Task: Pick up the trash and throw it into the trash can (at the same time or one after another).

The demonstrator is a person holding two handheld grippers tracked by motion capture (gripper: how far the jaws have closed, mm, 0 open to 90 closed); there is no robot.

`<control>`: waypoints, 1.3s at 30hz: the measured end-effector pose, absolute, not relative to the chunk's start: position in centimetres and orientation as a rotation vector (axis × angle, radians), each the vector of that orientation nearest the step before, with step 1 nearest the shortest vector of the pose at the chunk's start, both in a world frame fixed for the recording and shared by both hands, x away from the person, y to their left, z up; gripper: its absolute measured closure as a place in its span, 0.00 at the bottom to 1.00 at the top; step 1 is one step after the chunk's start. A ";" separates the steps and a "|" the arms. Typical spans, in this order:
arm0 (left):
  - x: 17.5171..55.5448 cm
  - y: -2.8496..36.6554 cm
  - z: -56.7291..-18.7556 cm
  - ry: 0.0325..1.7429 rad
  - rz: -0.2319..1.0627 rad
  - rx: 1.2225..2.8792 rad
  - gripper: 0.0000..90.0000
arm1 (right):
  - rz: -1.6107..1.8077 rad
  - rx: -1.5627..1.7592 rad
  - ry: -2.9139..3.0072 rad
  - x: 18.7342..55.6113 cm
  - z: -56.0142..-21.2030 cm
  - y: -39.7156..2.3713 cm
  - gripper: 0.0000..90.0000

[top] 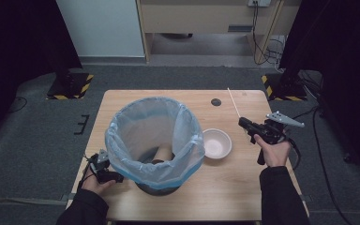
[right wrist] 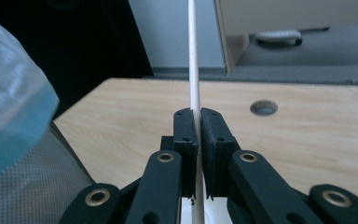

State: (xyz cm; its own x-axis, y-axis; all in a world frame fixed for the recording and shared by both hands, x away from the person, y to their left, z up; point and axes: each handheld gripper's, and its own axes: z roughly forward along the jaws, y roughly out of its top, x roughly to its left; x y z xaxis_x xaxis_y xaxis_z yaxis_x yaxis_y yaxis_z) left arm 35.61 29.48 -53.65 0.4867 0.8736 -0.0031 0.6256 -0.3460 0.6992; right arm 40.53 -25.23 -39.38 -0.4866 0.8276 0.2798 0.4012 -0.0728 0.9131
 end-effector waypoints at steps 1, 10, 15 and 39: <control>35.6 29.5 -53.7 1.230 0.498 2.092 0.00 | 1.589 1.316 1.831 40.4 -39.1 -25.3 0.95; 35.6 29.5 -53.6 1.230 0.498 2.093 0.00 | 1.699 1.236 1.743 39.2 -36.3 -25.3 0.95; 35.6 29.5 -53.6 1.230 0.498 2.092 0.00 | 1.739 1.197 1.715 38.6 -35.2 -25.3 0.95; 35.6 29.5 -53.6 1.230 0.498 2.093 0.00 | 1.925 0.972 1.627 35.6 -29.2 -23.3 0.95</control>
